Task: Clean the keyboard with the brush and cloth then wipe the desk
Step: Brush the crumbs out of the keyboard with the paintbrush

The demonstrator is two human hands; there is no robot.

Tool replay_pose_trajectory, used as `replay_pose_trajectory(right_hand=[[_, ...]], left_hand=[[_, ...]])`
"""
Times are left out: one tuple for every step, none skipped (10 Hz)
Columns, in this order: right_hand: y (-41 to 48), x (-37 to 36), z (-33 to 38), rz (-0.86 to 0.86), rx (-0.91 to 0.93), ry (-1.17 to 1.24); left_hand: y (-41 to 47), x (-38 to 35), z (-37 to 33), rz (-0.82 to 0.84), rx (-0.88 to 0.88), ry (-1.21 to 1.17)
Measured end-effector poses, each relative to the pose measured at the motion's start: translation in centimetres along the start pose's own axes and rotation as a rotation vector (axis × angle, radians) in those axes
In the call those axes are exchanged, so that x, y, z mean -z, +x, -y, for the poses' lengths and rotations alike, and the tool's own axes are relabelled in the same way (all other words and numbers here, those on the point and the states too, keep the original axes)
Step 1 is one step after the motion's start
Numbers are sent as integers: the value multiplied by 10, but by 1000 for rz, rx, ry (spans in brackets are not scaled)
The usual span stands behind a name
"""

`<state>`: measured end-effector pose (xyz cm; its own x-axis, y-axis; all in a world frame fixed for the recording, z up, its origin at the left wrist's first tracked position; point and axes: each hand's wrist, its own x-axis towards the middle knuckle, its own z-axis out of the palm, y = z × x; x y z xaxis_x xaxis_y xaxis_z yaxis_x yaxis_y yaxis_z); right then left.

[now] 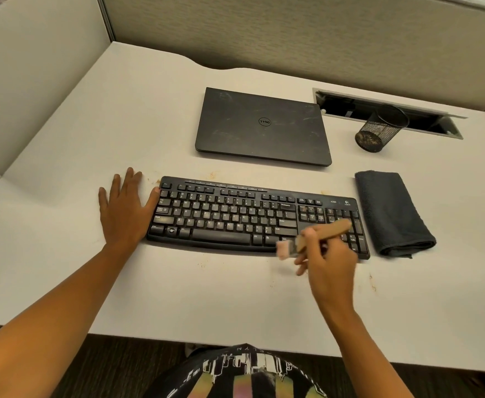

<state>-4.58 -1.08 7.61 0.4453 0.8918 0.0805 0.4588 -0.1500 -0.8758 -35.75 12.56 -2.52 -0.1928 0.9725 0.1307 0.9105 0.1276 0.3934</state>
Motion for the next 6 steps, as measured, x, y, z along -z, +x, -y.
replay_pose_trajectory(right_hand=[[-1, -20, 13, 219, 82, 11], [10, -38, 27, 500, 385, -216], [22, -41, 28, 565, 478, -337], [40, -30, 32, 565, 312, -464], [51, -16, 25, 547, 163, -570], [61, 9, 15, 476, 112, -741]], left_hand=[[0, 1, 0, -3, -3, -9], [0, 1, 0, -2, -6, -6], [0, 1, 0, 1, -6, -8], [-1, 1, 0, -3, -3, -3], [1, 1, 1, 0, -2, 3], [1, -1, 2, 4, -1, 11]])
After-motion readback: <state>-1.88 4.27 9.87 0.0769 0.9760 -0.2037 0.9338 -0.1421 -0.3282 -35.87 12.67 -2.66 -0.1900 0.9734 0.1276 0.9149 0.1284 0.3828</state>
